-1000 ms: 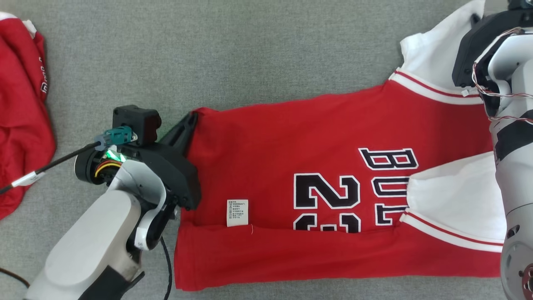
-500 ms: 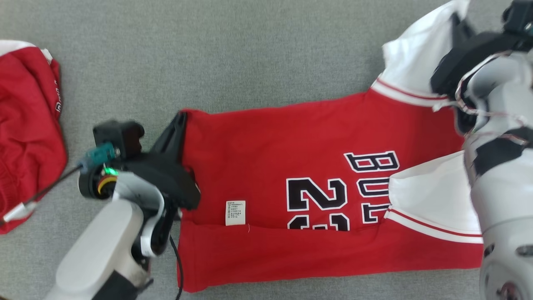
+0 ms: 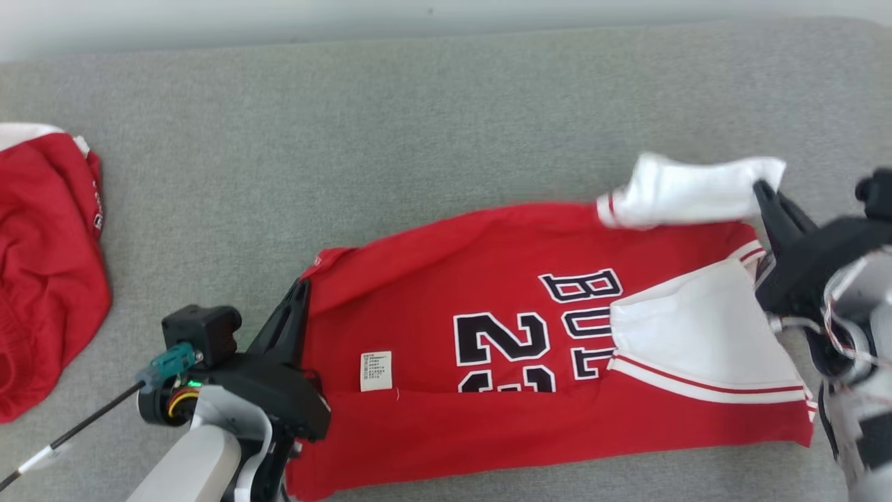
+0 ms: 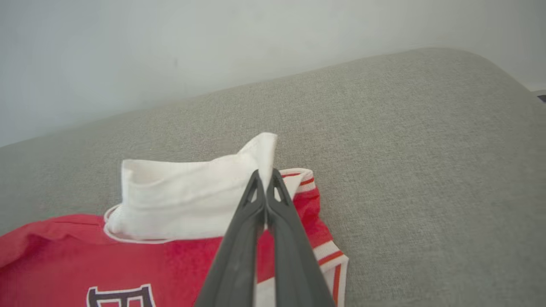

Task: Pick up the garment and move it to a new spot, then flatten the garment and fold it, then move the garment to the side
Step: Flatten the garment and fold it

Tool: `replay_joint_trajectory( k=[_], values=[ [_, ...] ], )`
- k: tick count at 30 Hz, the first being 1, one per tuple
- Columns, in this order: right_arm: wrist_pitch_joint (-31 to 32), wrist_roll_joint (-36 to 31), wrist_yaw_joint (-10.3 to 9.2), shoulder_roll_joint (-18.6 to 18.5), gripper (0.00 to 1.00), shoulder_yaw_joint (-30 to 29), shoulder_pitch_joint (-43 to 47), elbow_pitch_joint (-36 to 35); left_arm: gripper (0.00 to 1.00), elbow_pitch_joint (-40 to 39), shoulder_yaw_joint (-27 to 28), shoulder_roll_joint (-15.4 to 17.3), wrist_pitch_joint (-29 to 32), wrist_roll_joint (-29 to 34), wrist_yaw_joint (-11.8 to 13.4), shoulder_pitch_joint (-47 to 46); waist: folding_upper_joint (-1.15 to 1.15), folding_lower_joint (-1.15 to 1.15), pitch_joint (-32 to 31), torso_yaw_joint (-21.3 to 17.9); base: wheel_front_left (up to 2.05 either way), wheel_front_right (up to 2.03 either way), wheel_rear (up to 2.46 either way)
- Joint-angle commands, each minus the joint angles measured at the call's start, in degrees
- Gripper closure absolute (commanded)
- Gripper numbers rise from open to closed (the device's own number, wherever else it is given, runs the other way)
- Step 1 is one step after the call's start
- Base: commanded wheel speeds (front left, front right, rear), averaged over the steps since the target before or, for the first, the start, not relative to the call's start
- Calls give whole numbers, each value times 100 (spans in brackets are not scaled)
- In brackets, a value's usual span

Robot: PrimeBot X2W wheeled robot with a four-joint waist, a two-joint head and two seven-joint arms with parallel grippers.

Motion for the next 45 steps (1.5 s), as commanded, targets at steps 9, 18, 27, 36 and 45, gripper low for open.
replay_joint_trajectory(
  k=[9,18,27,36,45],
  values=[
    [935,278,-13,-45,100,-342,1465,-1731,100,100,76,196,-112,-139,61,487,0,1,-384,-332,0,0,0],
    [1723,423,-13,133,100,-531,2355,-2591,100,224,188,167,-216,-332,153,887,0,1,-557,-433,0,0,0],
    [2169,436,-13,315,100,-657,2890,-2813,100,299,210,93,-345,-493,175,1214,0,1,-696,-381,0,0,0],
    [2313,365,-13,396,100,-696,3149,-2783,0,418,177,67,-383,-547,168,1339,0,1,-760,-359,0,0,0],
    [2234,104,-13,426,0,-642,3414,-2618,0,705,208,41,-710,-545,18,1567,0,1,-1056,-357,0,0,0]
  ],
)
